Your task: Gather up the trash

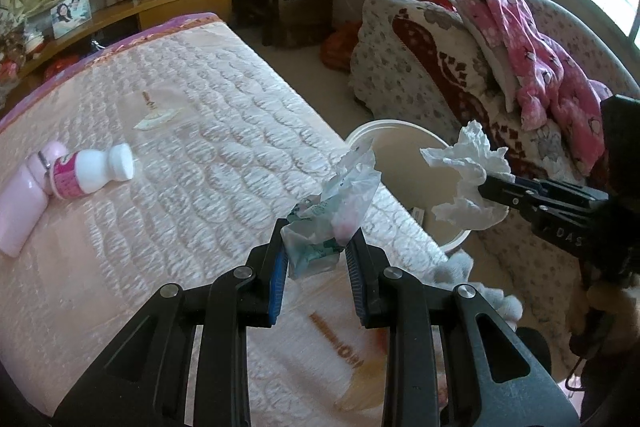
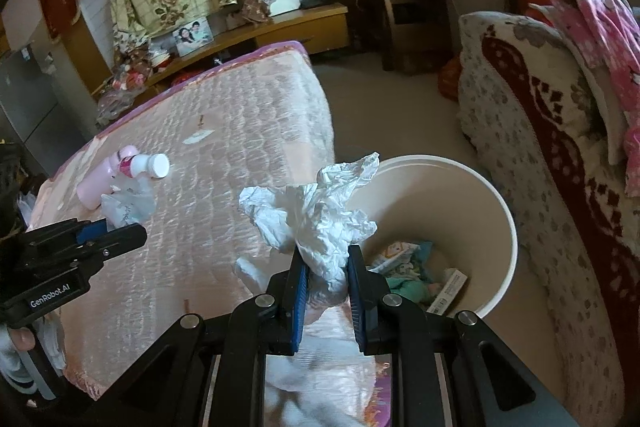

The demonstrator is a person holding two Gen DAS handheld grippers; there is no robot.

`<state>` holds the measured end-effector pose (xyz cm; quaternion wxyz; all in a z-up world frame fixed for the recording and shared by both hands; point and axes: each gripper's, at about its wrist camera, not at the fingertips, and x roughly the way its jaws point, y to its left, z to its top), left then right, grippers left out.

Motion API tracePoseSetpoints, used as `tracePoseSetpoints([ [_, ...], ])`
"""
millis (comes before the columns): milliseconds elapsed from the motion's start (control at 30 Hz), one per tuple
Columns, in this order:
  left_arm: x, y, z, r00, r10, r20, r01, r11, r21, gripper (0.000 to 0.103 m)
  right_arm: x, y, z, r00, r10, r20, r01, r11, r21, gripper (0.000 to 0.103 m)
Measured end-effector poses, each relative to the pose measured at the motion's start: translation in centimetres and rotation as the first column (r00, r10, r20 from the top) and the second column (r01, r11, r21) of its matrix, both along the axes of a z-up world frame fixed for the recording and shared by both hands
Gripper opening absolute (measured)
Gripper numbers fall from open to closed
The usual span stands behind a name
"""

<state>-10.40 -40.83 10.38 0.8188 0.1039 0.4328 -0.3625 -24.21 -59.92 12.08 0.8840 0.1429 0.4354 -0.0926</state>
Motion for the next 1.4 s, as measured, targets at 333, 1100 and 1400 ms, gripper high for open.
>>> tracePoseSetpoints([
  [333,0.8,-5.7,-1.3,0.994,-0.072,-0.08,0.07,0.997,-0.026,0.025,-0.1,-4.5,-2.8,0.994,-0.096,-0.055,0.097,0.995,0.024,0.018],
  [1100,3.5,-11.3,-4.4,0.978,-0.112,-0.177,0.095,0.99,-0.101,0.059,1.0,-9.9,-7.1,0.967,-0.224,-0.118,0.231,0.972,0.046,0.042],
  [1400,2.6,-8.0,-2.4,0.998,-0.008,-0.059,0.005,0.998,-0.055,0.059,0.2,-7.3,-4.4,0.977,-0.196,-0.086,0.2,0.979,0.035,0.044],
])
